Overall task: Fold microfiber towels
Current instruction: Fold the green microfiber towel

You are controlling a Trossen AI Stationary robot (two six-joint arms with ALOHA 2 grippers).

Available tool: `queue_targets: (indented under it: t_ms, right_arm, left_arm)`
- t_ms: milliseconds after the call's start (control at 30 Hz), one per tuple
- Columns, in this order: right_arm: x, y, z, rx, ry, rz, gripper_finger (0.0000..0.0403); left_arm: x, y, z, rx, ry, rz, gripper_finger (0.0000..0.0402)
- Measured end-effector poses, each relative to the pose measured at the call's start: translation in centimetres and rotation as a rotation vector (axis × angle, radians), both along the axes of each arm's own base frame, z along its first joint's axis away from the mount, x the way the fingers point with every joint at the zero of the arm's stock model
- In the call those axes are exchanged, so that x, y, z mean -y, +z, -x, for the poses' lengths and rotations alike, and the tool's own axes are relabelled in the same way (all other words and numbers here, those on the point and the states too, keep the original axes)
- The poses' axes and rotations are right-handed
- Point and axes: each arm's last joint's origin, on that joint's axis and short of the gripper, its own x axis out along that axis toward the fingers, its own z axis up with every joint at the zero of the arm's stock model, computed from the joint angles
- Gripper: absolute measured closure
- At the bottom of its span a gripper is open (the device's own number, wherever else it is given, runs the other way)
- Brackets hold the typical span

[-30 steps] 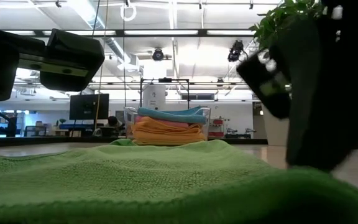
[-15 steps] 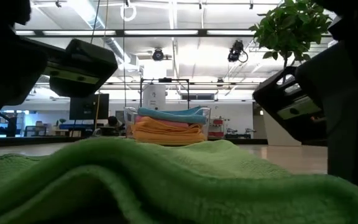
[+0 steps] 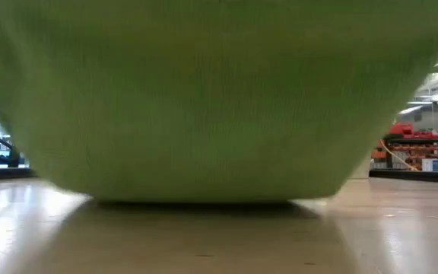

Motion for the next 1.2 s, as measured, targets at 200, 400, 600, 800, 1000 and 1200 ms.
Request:
queue_targets:
  t_ms: [200, 400, 600, 800, 1000, 1200]
  right_arm:
    - [2.0, 3.3, 0.6, 0.048, -0.169, -0.126, 0.0397]
    - [7.0, 2.0, -2.0, -0.021, -0.385, -0.073, 0.0398]
    - [9.8, -0.5, -2.8, -0.158, -0.459, 0.010, 0.0398]
    - [11.2, -2.1, -2.6, -0.190, -0.510, 0.038, 0.0398]
    - [12.4, -2.7, -2.6, -0.172, -0.506, 0.062, 0.0392]
    - [13.9, -1.4, -3.0, -0.120, -0.529, 0.044, 0.0341]
  left_arm:
    - [-0.1, 2.0, 0.9, -0.053, 0.191, 0.172, 0.0390]
    - [-3.3, 1.2, 1.1, -0.149, 0.401, -0.016, 0.0391]
    - [-7.6, -0.1, -0.2, -0.159, 0.480, -0.188, 0.0387]
    - [-9.7, -2.9, -0.2, -0.217, 0.468, -0.130, 0.0391]
    - [-10.9, -3.8, -0.1, -0.235, 0.486, -0.140, 0.0380]
    - [-11.5, -3.8, -0.4, -0.238, 0.484, -0.147, 0.0391]
